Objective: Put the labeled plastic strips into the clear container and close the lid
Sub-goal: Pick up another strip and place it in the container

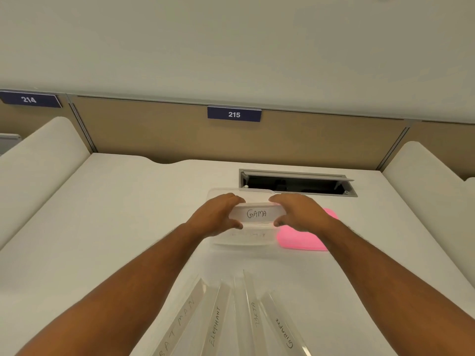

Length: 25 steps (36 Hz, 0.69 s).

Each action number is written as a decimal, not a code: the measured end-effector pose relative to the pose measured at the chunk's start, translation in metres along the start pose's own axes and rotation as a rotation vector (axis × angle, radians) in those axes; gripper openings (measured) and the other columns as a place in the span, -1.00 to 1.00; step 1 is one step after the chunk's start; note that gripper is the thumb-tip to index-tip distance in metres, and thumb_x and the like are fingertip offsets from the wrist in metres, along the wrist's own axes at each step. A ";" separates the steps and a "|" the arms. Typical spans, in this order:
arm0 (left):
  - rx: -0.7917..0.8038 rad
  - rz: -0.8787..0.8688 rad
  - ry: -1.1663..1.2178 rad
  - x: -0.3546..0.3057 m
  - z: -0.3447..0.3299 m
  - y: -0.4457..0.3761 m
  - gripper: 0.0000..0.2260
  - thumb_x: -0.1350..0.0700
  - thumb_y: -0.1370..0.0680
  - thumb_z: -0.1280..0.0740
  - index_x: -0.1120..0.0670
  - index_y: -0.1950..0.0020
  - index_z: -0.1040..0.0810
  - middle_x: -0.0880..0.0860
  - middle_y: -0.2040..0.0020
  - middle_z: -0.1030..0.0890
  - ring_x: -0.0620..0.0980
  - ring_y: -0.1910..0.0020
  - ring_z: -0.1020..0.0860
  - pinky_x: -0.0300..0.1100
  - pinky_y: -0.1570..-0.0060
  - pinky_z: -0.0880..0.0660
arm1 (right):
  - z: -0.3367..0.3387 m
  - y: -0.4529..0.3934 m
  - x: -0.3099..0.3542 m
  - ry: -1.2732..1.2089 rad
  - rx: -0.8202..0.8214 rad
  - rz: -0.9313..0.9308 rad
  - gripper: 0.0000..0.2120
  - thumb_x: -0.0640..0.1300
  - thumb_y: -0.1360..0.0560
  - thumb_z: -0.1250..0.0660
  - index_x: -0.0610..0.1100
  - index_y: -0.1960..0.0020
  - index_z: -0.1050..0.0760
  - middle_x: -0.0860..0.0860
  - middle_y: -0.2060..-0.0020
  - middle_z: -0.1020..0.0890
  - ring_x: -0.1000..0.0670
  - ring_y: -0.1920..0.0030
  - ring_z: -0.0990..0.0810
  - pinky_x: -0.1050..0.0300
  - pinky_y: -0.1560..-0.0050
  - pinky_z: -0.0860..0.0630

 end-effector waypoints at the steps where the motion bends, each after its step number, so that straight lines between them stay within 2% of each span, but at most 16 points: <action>1: -0.003 0.003 -0.006 0.002 0.002 -0.003 -0.43 -0.08 -0.41 -0.54 -0.03 -0.36 -0.46 -0.06 -0.18 -0.56 -0.04 -0.16 -0.49 -0.15 -0.11 -0.45 | 0.002 -0.002 0.001 -0.001 -0.010 0.005 -0.45 0.05 -0.40 -0.53 0.06 -0.34 -0.46 0.05 -0.18 -0.61 -0.04 -0.08 -0.56 0.06 0.02 -0.51; 3: -0.011 0.007 -0.022 0.006 0.006 -0.007 -0.43 -0.07 -0.41 -0.54 -0.02 -0.37 -0.46 -0.04 -0.21 -0.57 -0.02 -0.19 -0.48 -0.16 -0.12 -0.42 | 0.004 -0.007 0.004 0.004 -0.019 0.012 -0.52 0.04 -0.40 -0.53 0.05 -0.28 -0.49 0.06 -0.10 -0.62 -0.03 -0.01 -0.55 0.06 0.07 -0.52; 6: -0.004 0.022 -0.034 0.013 0.009 -0.013 -0.41 -0.05 -0.42 -0.53 0.01 -0.40 -0.45 -0.01 -0.24 -0.57 0.01 -0.20 -0.48 -0.15 -0.13 -0.40 | 0.007 -0.014 0.007 0.009 -0.031 0.017 -0.55 0.02 -0.41 -0.52 0.04 -0.25 -0.50 0.06 -0.08 -0.63 -0.05 -0.03 -0.56 0.00 0.02 -0.54; 11: 0.030 0.054 -0.060 0.024 0.011 -0.021 -0.43 0.01 -0.48 -0.50 0.01 -0.45 -0.42 0.02 -0.28 -0.55 0.03 -0.26 -0.46 -0.13 -0.19 -0.40 | 0.009 -0.027 0.010 0.029 -0.030 0.013 -0.50 0.00 -0.45 -0.49 0.01 -0.35 -0.47 0.03 -0.19 -0.61 -0.11 -0.16 -0.55 -0.06 -0.09 -0.52; 18: 0.040 0.080 -0.078 0.034 0.004 -0.026 -0.44 0.04 -0.50 -0.48 0.02 -0.46 -0.41 0.03 -0.31 -0.54 0.04 -0.28 -0.46 -0.12 -0.22 -0.39 | -0.001 -0.042 0.008 0.040 -0.009 0.018 -0.50 -0.01 -0.47 -0.47 0.01 -0.37 -0.45 0.01 -0.19 -0.61 -0.11 -0.14 -0.56 -0.04 -0.07 -0.52; 25: 0.017 0.115 -0.078 0.046 -0.001 -0.031 -0.47 0.07 -0.51 -0.47 0.01 -0.46 -0.41 0.02 -0.31 -0.55 0.04 -0.28 -0.46 -0.10 -0.23 -0.41 | -0.013 -0.059 0.005 0.038 0.011 0.039 -0.59 -0.07 -0.52 -0.42 -0.04 -0.35 -0.46 -0.02 -0.20 -0.61 -0.13 -0.16 -0.56 -0.05 -0.08 -0.51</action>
Point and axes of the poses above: each hand's wrist, its own y-axis away from the middle knuckle, its own z-axis out of the back of the hand, x = y × z, the point moved 4 cm from there along -y, towards the middle knuckle
